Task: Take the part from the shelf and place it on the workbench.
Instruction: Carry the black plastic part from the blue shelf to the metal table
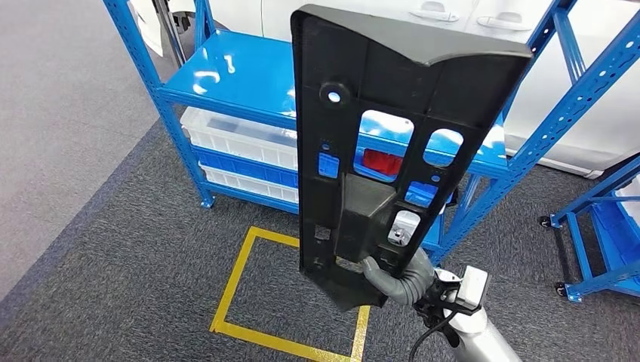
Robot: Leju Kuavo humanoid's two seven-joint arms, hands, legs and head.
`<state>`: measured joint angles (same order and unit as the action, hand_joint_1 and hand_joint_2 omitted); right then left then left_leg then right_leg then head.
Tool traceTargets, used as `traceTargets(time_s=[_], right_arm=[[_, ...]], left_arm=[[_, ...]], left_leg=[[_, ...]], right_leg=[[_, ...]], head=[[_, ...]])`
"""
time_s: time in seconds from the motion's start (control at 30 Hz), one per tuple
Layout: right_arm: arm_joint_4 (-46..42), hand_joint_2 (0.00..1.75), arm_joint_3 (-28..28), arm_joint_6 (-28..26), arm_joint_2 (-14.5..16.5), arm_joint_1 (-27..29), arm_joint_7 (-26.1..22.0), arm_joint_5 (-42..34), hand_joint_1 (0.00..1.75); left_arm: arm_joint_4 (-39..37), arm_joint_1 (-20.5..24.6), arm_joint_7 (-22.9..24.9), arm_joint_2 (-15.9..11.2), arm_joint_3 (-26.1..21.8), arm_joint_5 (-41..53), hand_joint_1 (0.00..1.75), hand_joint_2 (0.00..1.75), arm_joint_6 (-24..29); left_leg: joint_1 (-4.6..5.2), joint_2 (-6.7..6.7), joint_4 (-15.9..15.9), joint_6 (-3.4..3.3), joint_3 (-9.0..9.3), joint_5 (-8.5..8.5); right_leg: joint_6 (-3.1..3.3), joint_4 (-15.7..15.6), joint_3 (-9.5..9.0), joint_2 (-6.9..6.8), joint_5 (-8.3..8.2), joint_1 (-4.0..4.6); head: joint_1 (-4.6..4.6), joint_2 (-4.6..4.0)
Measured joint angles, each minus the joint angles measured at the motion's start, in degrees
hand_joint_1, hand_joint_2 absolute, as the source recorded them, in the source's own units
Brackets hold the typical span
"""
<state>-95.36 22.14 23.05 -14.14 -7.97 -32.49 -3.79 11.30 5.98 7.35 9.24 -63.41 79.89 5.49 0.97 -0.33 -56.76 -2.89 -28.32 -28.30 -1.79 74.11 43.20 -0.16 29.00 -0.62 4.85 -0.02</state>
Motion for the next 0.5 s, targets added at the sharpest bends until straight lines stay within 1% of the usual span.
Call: traceTargets(time_s=[0.03,0.07,0.1,0.13,0.17,0.2,0.23,0.27,0.3,0.33,0.37,0.4,0.43,0.47,0.5], right_arm=[[0.0,1.75,0.0,0.0,0.0,0.0,0.1,0.0,1.75],[0.0,1.75,0.0,-0.1,0.1,0.0,0.2,0.2,1.75],[0.0,1.75,-0.1,-0.2,0.1,0.0,0.3,0.4,1.75],[0.0,1.75,-0.2,-0.3,0.1,0.0,0.4,0.5,1.75],[-0.1,1.75,-0.3,-0.4,0.2,0.0,0.5,0.7,1.75],[-0.1,1.75,-0.4,-0.4,0.2,0.0,0.6,0.8,1.75],[-0.1,1.75,-0.5,-0.5,0.3,0.0,0.7,0.9,1.75],[-0.2,1.75,-0.5,-0.6,0.3,-0.1,0.8,1.0,1.75],[-0.2,1.75,-0.5,-0.6,0.5,-0.2,0.9,1.0,1.75],[-0.2,1.75,-0.5,-0.6,0.7,-0.3,0.9,1.0,1.75],[-0.2,1.75,-0.5,-0.6,0.8,-0.4,0.9,1.0,1.75],[-0.2,1.75,-0.5,-0.6,1.0,-0.4,0.9,1.1,1.75],[-0.2,1.75,-0.5,-0.6,1.0,-0.4,0.9,1.1,1.75],[-0.1,1.75,-0.5,-0.6,1.1,-0.4,0.9,1.2,1.75],[-0.1,1.75,-0.5,-0.6,1.1,-0.3,0.9,1.3,1.75]], left_arm=[[0.0,0.0,0.0,0.0,0.0,0.0,0.00,1.75,0.0],[0.0,0.0,0.0,0.2,0.0,0.0,0.00,1.75,0.0],[0.0,0.1,-0.1,0.4,0.0,0.0,0.00,1.75,0.0],[-0.1,0.2,-0.1,0.6,0.1,-0.1,0.00,1.75,0.1],[-0.1,0.4,-0.2,0.8,0.1,-0.1,0.00,1.75,0.2],[-0.1,0.5,-0.3,0.8,0.1,-0.2,0.00,1.75,0.3],[0.0,0.6,-0.3,0.8,0.1,-0.2,0.00,1.75,0.3],[0.0,0.6,-0.3,0.7,0.1,-0.2,0.00,1.75,0.4],[0.0,0.6,-0.4,0.7,0.1,-0.2,0.00,1.75,0.4],[0.0,0.6,-0.4,0.6,0.1,-0.2,0.00,1.75,0.4],[0.0,0.7,-0.5,0.5,0.1,-0.2,0.00,1.75,0.4],[0.0,0.9,-0.6,0.4,0.1,-0.3,0.00,1.75,0.4],[0.0,1.1,-0.7,0.3,0.0,-0.3,0.00,1.75,0.4],[0.0,1.3,-0.7,0.1,0.0,-0.4,0.00,1.75,0.4],[0.0,1.4,-0.8,0.0,0.0,-0.5,0.00,1.75,0.4]], left_leg=[[0.26,-0.25,0.0,-0.04,-0.09,0.11],[0.32,-0.56,0.0,-0.06,-0.15,0.17],[0.38,-0.83,-0.1,-0.02,-0.34,0.24],[0.15,-1.19,-0.1,0.12,-0.66,0.35],[-0.23,-1.64,-0.2,0.37,-1.01,0.51],[-0.49,-2.17,-0.1,0.71,-1.29,0.73],[-0.64,-2.74,0.2,1.04,-1.31,0.92],[-0.56,-2.85,0.3,1.32,-1.28,0.87],[-0.42,-2.63,-0.2,1.60,-1.56,0.33],[-0.32,-2.22,-2.0,1.96,-2.44,-0.75],[-0.44,-1.63,-4.9,2.38,-3.94,-2.23],[-0.62,-1.27,-8.7,2.93,-5.85,-3.78],[-0.86,-1.06,-12.1,3.51,-7.62,-4.75],[-1.14,-0.86,-14.0,4.10,-8.65,-4.78],[-1.46,-0.61,-14.0,4.69,-8.73,-3.80]], right_leg=[[0.59,-2.8,-2.00,0.18,-1.38,0.31],[1.58,-6.9,-4.49,0.96,-2.92,0.72],[2.65,-10.6,-6.65,2.06,-4.10,0.98],[3.42,-13.5,-8.07,2.96,-4.91,1.35],[4.01,-15.2,-8.82,3.66,-5.23,1.66],[4.18,-15.7,-9.00,3.68,-5.38,1.83],[4.19,-16.5,-9.35,3.18,-5.62,1.89],[4.12,-17.6,-10.05,2.64,-5.74,1.65],[4.06,-18.9,-10.82,2.05,-5.88,1.31],[3.94,-20.1,-11.54,1.38,-5.94,0.89],[3.72,-20.7,-11.96,0.72,-5.90,0.61],[3.60,-20.8,-12.05,0.06,-5.83,0.39],[3.34,-20.6,-12.05,-0.63,-5.65,0.16],[2.99,-20.3,-12.04,-1.28,-5.40,-0.10],[2.55,-19.9,-12.03,-1.87,-5.07,-0.41]], head=[[0.00,0.00],[0.00,0.00],[0.04,0.00],[0.05,0.00],[0.06,0.00],[0.07,0.00],[0.04,0.00],[0.05,0.00],[0.05,0.00],[0.06,0.00],[0.07,0.00],[0.07,0.00],[0.07,0.00],[0.07,0.00],[0.07,0.00]])
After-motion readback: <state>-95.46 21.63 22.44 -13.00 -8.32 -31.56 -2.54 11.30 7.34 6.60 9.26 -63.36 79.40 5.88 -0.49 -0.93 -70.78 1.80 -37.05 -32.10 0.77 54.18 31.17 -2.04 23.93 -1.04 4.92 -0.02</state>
